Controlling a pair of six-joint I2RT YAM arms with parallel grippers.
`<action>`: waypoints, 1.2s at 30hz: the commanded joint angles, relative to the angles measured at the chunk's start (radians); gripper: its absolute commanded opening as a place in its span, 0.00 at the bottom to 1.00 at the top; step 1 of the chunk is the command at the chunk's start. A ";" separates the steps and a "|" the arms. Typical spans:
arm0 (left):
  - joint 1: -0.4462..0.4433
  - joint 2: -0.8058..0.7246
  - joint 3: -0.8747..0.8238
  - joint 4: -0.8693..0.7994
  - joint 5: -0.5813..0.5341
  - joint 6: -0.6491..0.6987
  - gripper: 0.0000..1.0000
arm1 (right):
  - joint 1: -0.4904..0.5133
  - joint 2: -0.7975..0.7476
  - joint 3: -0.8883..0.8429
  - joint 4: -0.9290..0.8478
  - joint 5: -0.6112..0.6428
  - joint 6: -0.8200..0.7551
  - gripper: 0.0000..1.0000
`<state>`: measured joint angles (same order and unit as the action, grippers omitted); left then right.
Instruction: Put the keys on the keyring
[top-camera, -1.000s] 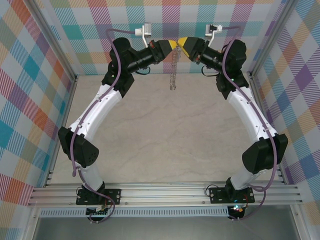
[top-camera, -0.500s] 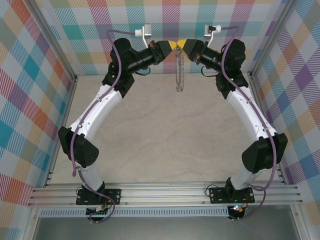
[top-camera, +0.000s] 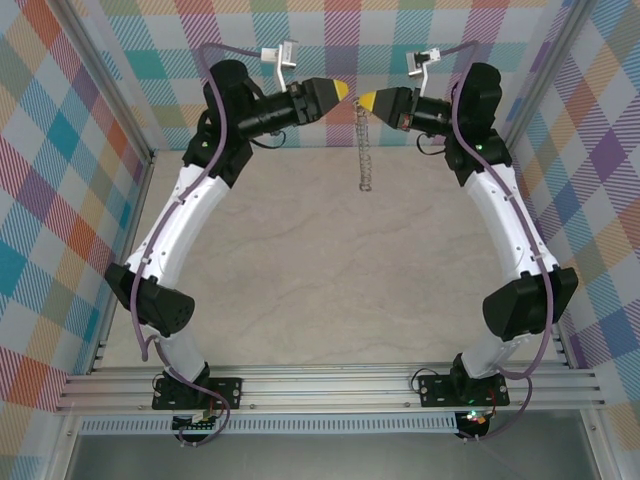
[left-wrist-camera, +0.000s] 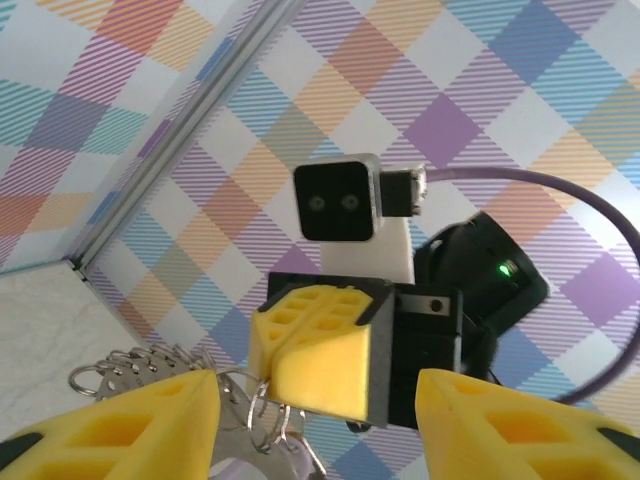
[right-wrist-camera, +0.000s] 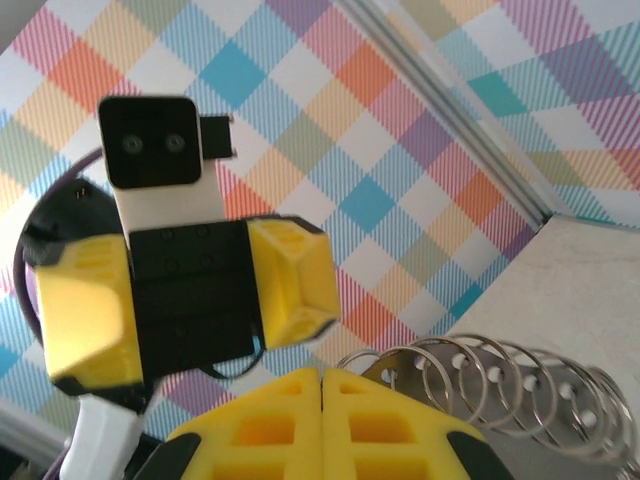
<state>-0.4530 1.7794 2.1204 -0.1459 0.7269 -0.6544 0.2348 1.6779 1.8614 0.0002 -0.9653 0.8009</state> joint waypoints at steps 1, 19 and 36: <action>0.010 0.032 0.101 -0.157 0.106 0.096 0.50 | -0.006 0.034 0.054 -0.038 -0.126 -0.073 0.00; 0.013 0.127 0.196 -0.258 0.160 0.139 0.37 | -0.009 0.055 0.006 0.135 -0.151 0.071 0.00; 0.022 0.142 0.202 -0.262 0.127 0.144 0.37 | -0.009 0.049 -0.012 0.154 -0.149 0.086 0.00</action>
<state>-0.4461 1.9141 2.2955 -0.3939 0.8707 -0.5301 0.2276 1.7405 1.8473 0.0940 -1.0931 0.8825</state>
